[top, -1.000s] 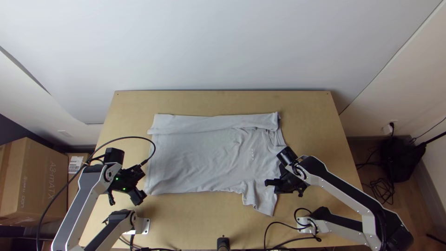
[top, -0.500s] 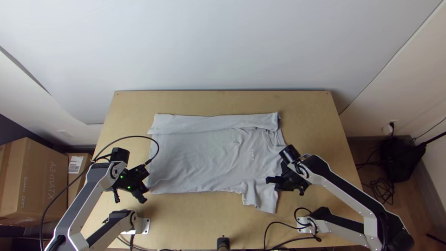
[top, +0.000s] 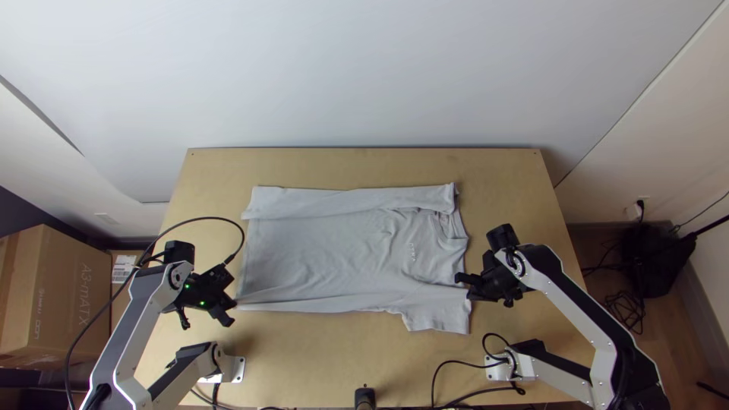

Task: Fold the t-shirt

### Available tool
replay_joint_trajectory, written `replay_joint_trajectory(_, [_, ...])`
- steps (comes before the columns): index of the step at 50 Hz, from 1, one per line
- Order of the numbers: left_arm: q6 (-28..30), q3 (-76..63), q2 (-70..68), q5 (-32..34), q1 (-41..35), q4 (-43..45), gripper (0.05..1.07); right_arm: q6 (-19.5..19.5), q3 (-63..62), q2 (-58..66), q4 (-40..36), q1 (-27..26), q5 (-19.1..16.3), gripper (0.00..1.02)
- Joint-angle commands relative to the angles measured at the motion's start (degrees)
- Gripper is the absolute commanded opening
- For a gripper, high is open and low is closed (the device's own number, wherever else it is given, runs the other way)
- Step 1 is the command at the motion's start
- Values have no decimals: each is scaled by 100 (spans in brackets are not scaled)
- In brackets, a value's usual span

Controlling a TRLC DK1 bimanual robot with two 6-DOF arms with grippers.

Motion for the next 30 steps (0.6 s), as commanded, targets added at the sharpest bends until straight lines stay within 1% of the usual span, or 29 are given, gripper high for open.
replay_joint_trajectory(1, [135, 374, 94, 221, 101, -92, 8, -101, 370, -151, -115, 41, 64, 2])
replay_joint_trajectory(9, [-207, 884, 463, 511, 145, -66, 8, -110, 809, -55, -115, 41, 72, 2])
replay_joint_trajectory(16, [-295, 1236, 762, 634, 224, -5, 8, -189, 1073, 60, -106, -108, 81, 2])
replay_joint_trajectory(27, [-436, 1649, 1210, 766, 268, 365, 8, -329, 1372, 359, 8, -363, 90, 2])
replay_joint_trajectory(30, [-585, 1816, 1368, 783, 268, 523, 8, -338, 1486, 464, 34, -398, 99, 2])
